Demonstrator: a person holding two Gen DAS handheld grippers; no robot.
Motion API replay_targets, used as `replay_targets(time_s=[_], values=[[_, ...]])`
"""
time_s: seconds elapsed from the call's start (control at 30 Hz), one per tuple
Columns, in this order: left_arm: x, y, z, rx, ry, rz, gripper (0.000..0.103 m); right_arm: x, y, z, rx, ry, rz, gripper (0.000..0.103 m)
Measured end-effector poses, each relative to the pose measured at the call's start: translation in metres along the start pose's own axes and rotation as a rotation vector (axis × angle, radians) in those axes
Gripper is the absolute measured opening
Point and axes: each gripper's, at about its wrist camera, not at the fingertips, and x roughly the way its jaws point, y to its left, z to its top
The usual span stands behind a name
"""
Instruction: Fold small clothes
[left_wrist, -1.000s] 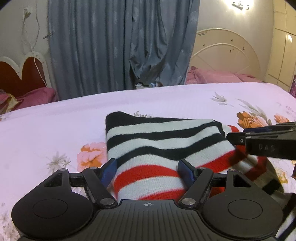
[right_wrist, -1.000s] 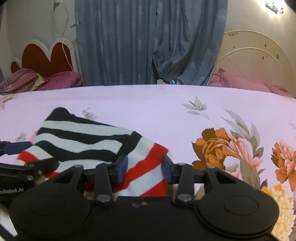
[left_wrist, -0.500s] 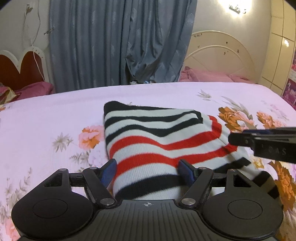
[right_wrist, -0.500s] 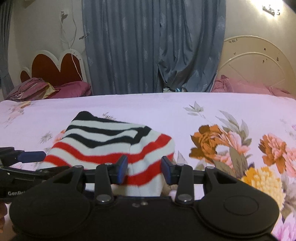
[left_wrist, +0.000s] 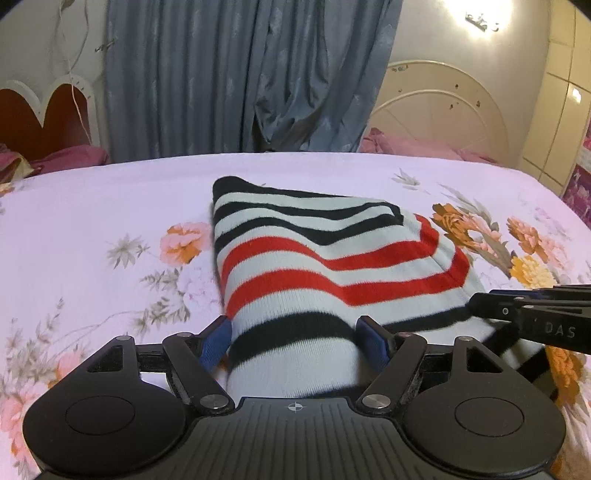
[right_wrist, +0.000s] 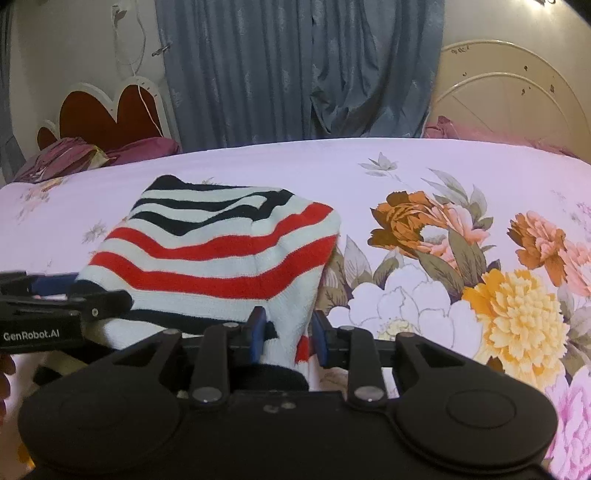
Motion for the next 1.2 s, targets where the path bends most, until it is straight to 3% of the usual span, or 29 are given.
replay_targets(time_s=[0.37, 0.6, 0.67, 0.73, 1.0, 1.07, 1.17, 1.2], values=[[-0.03, 0.0, -0.023, 0.012, 0.017, -0.024, 0.073, -0.039, -0.006, -0.019, 0.031, -0.001, 0.058, 0.027], [-0.028, 0.006, -0.047, -0.044, 0.069, -0.05, 0.073, -0.048, -0.01, -0.05, 0.03, 0.062, 0.048, 0.024], [-0.026, 0.009, -0.049, -0.072, 0.078, -0.059, 0.073, -0.049, -0.012, -0.055, 0.05, 0.071, 0.057, 0.023], [-0.024, 0.011, -0.05, -0.087, 0.084, -0.065, 0.073, -0.051, -0.013, -0.057, 0.074, 0.077, 0.078, 0.016], [-0.024, 0.013, -0.057, -0.084, 0.087, -0.077, 0.073, -0.046, -0.027, -0.064, 0.197, 0.13, 0.138, 0.013], [-0.024, 0.012, -0.054, -0.084, 0.093, -0.07, 0.073, -0.041, -0.029, -0.066, 0.19, 0.152, 0.15, 0.017], [-0.029, 0.01, -0.048, -0.065, 0.095, -0.067, 0.073, -0.049, -0.03, -0.054, 0.175, 0.125, 0.14, 0.033], [-0.029, 0.009, -0.046, -0.057, 0.096, -0.067, 0.073, -0.052, -0.032, -0.051, 0.184, 0.114, 0.144, 0.045]])
